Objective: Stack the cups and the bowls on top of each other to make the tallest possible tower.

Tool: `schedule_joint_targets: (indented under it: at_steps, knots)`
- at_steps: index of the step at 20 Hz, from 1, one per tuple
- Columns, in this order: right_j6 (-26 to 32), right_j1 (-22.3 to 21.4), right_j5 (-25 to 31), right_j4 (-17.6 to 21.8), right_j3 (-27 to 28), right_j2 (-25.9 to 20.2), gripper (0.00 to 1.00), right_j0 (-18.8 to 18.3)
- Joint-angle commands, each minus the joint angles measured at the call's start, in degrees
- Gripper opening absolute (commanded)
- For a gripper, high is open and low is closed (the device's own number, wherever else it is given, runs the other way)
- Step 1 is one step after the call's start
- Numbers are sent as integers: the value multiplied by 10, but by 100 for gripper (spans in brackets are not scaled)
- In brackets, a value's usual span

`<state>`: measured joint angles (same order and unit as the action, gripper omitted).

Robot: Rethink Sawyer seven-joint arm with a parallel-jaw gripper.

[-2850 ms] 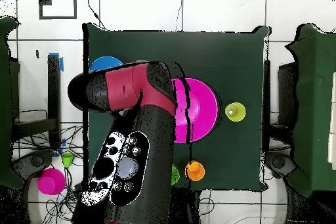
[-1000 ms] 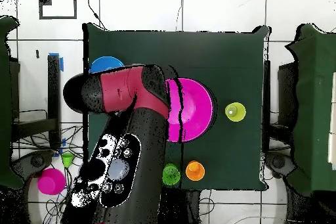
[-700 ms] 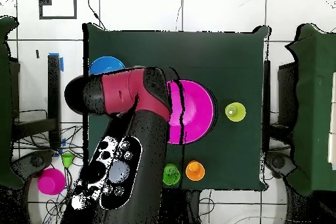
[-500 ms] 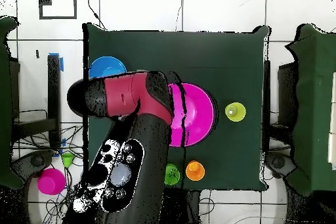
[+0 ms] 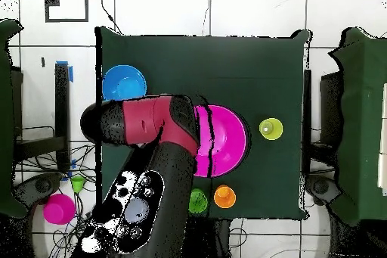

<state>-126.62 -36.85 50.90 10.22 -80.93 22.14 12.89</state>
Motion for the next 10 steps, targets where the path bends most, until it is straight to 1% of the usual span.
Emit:
schedule_joint_targets:
  at_steps: [1,10]
  knots:
    - [-134,-3,-34,-20,-54,-11,0,19]
    - [-135,7,-49,-33,-50,-2,0,27]
